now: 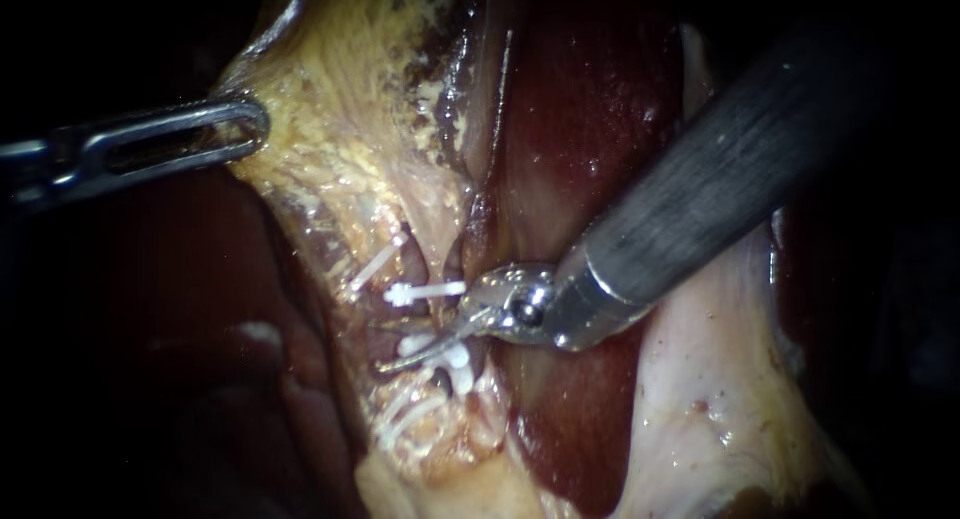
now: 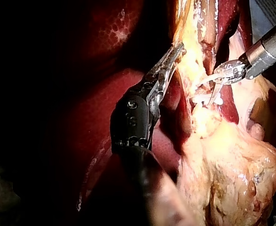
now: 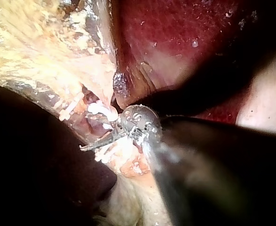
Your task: Go to the cutting position right tube
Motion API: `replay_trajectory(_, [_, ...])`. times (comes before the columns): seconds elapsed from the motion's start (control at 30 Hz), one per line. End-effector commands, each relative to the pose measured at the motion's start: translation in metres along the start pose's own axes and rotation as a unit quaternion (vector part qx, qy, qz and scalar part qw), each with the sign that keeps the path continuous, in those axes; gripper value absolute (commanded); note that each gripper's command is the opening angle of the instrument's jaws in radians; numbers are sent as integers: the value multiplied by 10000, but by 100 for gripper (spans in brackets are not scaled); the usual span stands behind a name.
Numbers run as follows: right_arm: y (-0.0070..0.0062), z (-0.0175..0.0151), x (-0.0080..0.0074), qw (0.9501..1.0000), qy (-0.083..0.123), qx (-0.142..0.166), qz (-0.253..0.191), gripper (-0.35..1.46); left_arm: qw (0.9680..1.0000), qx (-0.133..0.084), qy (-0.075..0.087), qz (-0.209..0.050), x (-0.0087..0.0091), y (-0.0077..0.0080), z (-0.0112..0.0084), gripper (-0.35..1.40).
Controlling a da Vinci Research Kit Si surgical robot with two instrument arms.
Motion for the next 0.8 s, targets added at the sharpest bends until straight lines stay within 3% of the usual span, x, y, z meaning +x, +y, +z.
replay_trajectory(0.03, [1,-1,0,10000,-7,-3,25,79,10000,-2,0,1,0,0,0,-35])
replay_trajectory(0.27, [3,-4,-2,9997,5,-12,229,56,10000,-3,0,1,0,0,0,-35])
replay_trajectory(0.33, [3,-6,-2,9995,15,-22,317,34,10000,-3,0,1,0,0,0,-35])
replay_trajectory(0.4, [4,-9,-2,9994,40,-55,350,-27,10000,-3,0,1,0,0,0,-35])
replay_trajectory(0.43, [5,-11,-1,9993,50,-67,354,-35,10000,-3,-1,1,0,0,0,-35])
replay_trajectory(0.8, [11,-22,-5,9982,126,-167,562,-35,10000,-5,-1,0,0,-1,0,-35])
